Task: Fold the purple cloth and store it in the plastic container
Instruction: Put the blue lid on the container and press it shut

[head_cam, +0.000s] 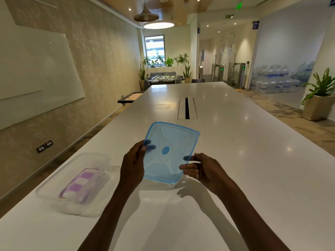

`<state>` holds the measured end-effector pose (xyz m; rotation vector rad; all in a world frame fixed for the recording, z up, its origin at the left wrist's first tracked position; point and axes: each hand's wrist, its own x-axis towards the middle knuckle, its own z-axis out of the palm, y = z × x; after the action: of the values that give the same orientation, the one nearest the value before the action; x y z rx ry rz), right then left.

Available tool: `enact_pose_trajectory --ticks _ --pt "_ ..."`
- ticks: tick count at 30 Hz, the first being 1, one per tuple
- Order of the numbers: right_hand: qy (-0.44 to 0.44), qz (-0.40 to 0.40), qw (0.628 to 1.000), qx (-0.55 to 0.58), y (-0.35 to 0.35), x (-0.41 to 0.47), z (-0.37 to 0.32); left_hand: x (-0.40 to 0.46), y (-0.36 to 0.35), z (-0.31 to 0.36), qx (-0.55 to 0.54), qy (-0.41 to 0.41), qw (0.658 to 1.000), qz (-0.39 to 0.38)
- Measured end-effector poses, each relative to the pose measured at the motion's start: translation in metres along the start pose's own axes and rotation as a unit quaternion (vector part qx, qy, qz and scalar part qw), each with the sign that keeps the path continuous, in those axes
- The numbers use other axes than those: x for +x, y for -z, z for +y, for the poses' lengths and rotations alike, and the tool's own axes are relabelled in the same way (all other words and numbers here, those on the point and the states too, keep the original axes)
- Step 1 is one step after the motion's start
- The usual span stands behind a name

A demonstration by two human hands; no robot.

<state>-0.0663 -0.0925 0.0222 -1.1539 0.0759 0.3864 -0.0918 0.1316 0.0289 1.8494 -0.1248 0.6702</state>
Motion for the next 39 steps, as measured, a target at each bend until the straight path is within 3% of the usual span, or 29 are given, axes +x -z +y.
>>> enact_pose_trajectory --ticks 4,8,10,15,17,19,21,26,33,39 --pt "-0.033 0.002 0.996 0.087 0.004 0.002 0.001 -0.005 0.007 -0.003 0.005 -0.016 1.000 -0.021" --pt "-0.037 0.035 0.985 0.162 0.007 0.001 0.002 -0.010 0.011 -0.015 0.037 -0.084 0.994 -0.057" --pt "-0.064 0.034 0.985 0.159 0.009 0.002 0.004 -0.012 0.012 -0.020 0.036 -0.092 0.993 -0.068" --pt "-0.066 0.011 0.985 0.161 0.016 0.010 0.013 -0.016 0.010 -0.022 0.001 0.025 0.999 -0.029" --pt "-0.047 0.030 0.991 0.125 0.019 0.013 0.017 -0.015 0.007 -0.025 -0.076 0.111 0.991 -0.007" --pt "-0.031 0.055 0.995 0.083 0.019 0.013 0.019 -0.013 0.006 -0.024 -0.186 0.210 0.960 0.018" --pt "-0.020 0.069 0.996 0.045 0.015 0.009 0.021 -0.013 0.007 -0.021 -0.227 0.251 0.941 0.022" --pt "0.036 0.110 0.987 -0.116 0.005 0.006 0.030 -0.013 0.014 -0.023 -0.163 0.246 0.955 -0.025" --pt "0.115 0.149 0.943 -0.274 -0.012 0.007 0.040 -0.008 0.023 -0.026 -0.081 0.240 0.967 -0.005" --pt "0.161 0.162 0.919 -0.320 -0.039 0.014 0.048 0.002 0.043 -0.021 0.043 0.198 0.979 0.033"
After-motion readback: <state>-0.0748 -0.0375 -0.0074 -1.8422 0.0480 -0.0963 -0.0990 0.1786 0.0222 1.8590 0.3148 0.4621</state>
